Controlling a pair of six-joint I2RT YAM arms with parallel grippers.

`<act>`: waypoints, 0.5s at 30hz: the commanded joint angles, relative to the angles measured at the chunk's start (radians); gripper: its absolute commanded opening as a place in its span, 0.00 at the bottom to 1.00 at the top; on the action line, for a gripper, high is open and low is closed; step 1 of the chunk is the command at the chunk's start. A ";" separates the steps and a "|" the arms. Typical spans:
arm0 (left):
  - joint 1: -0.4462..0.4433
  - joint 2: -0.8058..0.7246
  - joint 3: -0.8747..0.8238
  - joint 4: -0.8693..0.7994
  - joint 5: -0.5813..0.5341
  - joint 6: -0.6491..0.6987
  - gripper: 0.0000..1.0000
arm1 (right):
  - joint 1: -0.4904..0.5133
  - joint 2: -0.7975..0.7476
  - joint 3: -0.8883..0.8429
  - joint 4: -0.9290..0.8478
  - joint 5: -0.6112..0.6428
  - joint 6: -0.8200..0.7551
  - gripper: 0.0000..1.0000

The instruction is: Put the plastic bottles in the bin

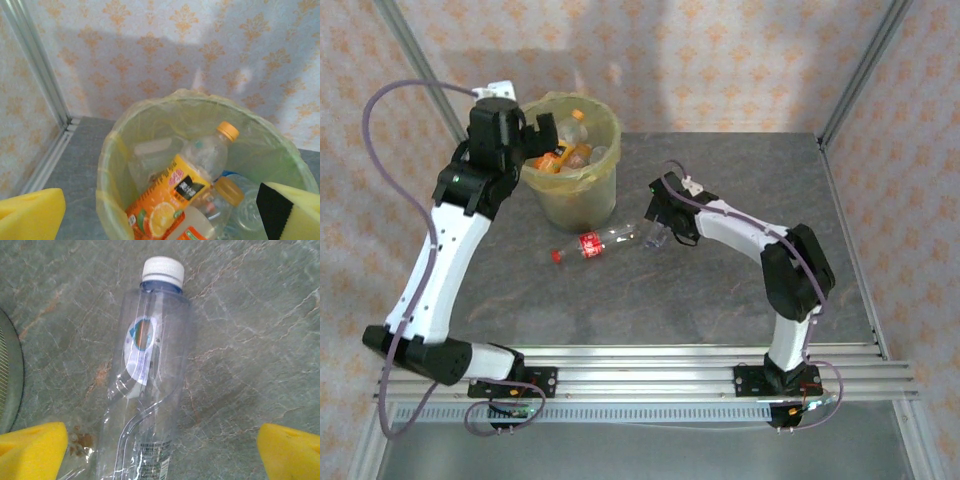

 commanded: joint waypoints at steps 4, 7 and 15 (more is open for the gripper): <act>0.008 -0.139 -0.183 0.093 0.017 -0.145 1.00 | -0.002 0.051 0.030 -0.019 -0.052 -0.009 0.94; 0.009 -0.184 -0.240 0.099 0.004 -0.173 1.00 | -0.002 0.081 0.040 -0.026 -0.069 -0.015 0.92; 0.010 -0.225 -0.274 0.101 -0.010 -0.194 1.00 | -0.004 0.142 0.051 -0.014 -0.105 -0.023 0.89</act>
